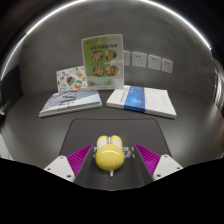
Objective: Arrange mouse
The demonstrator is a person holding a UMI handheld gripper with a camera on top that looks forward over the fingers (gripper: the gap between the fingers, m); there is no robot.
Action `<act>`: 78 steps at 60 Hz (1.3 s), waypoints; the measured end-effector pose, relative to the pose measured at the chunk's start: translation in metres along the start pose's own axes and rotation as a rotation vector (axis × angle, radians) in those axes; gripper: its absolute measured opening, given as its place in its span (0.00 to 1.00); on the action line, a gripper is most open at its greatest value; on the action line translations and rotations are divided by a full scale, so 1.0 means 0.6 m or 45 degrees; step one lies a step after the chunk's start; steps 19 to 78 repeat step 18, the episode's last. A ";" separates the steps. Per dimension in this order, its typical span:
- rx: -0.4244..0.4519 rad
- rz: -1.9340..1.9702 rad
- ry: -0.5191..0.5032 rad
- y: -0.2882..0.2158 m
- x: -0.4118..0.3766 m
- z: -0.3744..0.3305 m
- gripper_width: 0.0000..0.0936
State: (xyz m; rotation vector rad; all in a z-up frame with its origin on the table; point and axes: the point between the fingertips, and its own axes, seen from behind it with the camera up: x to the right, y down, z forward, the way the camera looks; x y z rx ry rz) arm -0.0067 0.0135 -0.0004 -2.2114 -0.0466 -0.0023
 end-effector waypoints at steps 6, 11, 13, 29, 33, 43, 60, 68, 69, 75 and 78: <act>0.053 0.046 -0.066 0.004 0.003 -0.059 0.90; 0.079 0.095 -0.073 0.022 0.031 -0.131 0.90; 0.087 0.109 -0.057 0.033 0.046 -0.151 0.90; 0.086 0.158 0.011 0.075 0.097 -0.217 0.90; 0.086 0.158 0.011 0.075 0.097 -0.217 0.90; 0.086 0.158 0.011 0.075 0.097 -0.217 0.90; 0.086 0.158 0.011 0.075 0.097 -0.217 0.90; 0.086 0.158 0.011 0.075 0.097 -0.217 0.90; 0.086 0.158 0.011 0.075 0.097 -0.217 0.90; 0.086 0.158 0.011 0.075 0.097 -0.217 0.90; 0.086 0.158 0.011 0.075 0.097 -0.217 0.90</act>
